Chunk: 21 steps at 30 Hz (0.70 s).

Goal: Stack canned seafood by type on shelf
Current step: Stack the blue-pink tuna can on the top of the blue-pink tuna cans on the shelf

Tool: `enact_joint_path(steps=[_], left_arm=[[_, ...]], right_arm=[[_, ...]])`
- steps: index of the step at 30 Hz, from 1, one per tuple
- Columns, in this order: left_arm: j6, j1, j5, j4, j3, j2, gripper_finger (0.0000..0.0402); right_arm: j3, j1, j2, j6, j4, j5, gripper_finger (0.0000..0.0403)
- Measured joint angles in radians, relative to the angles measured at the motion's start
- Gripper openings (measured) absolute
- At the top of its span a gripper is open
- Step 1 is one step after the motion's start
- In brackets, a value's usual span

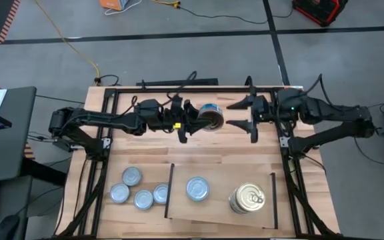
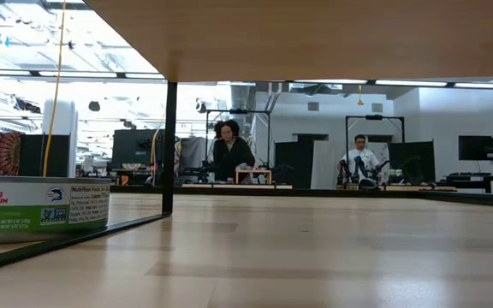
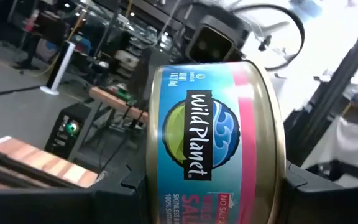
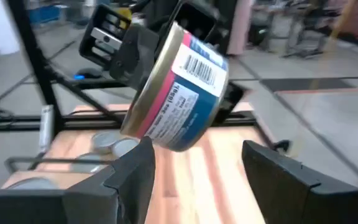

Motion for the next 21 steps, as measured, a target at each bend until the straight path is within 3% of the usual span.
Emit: enact_joint_path(steps=[3, 14, 17, 21], left_arm=[[0.047, -0.012, 0.008, -0.016, 0.028, 0.022, 0.0177], [0.22, -0.003, -0.003, -0.033, 0.052, 0.033, 0.0177], [0.261, 0.001, -0.033, -0.06, 0.052, 0.033, 0.0177], [0.279, 0.003, -0.04, -0.063, 0.052, 0.033, 0.0177]], right_arm=[[0.0, -0.002, 0.0, 0.001, 0.004, -0.065, 0.0266], [0.0, 0.005, -0.001, 0.063, -0.016, -0.094, 0.0269], [0.0, 0.003, 0.0, 0.061, -0.011, -0.091, 0.0289], [0.0, 0.0, 0.0, 0.04, 0.013, -0.089, 0.0352]])
